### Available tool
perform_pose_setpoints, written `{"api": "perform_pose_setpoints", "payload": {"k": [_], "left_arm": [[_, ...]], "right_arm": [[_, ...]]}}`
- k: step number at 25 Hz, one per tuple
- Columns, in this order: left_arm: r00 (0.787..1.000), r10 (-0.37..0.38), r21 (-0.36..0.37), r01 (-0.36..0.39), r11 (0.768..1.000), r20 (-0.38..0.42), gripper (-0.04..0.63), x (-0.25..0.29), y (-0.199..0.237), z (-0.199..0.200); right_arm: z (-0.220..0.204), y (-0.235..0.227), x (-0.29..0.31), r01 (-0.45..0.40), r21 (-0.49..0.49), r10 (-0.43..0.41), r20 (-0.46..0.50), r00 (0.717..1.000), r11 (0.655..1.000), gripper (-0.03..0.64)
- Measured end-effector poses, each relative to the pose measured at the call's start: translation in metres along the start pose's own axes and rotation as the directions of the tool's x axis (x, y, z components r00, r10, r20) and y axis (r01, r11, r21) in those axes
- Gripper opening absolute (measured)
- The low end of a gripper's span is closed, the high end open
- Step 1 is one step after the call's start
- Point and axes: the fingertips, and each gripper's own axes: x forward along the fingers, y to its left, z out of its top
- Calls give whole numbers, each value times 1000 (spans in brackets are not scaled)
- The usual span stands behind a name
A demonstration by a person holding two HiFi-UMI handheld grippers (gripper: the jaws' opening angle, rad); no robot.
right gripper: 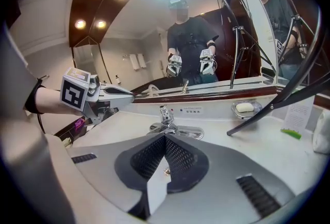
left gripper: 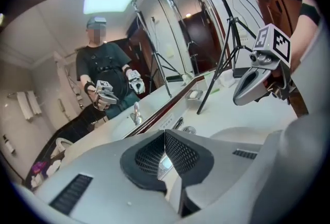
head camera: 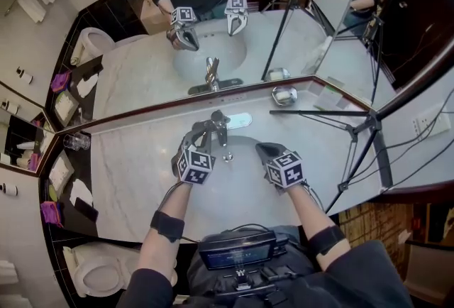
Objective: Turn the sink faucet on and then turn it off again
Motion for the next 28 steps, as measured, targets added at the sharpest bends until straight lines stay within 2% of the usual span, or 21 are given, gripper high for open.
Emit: {"api": "perform_pose_setpoints", "payload": {"k": [3,6,12,14,19,28], "left_arm": [[1000,12,-103,-11,995,11,6,-21,2,-10],[1000,21,-225,-16,974,17,5,-42,4,-22],[997,71,-422,-51,905,32,5,-77,16,-46],[996,85,-467,-58,882,37,5,-86,18,-53],[995,95,-498,-64,865,38,3,-96,12,-63],[995,94,-510,-63,858,34,5,-99,6,-69]], "right_arm": [[6,7,1,-9,-14,9,6,1000,1000,23],[6,15,2,-21,-25,21,7,1000,999,23],[6,23,2,-33,-38,33,7,999,999,23],[7,25,2,-35,-42,35,7,999,999,23],[9,27,2,-38,-49,39,10,999,998,23],[10,29,2,-36,-49,36,7,999,998,23]]}}
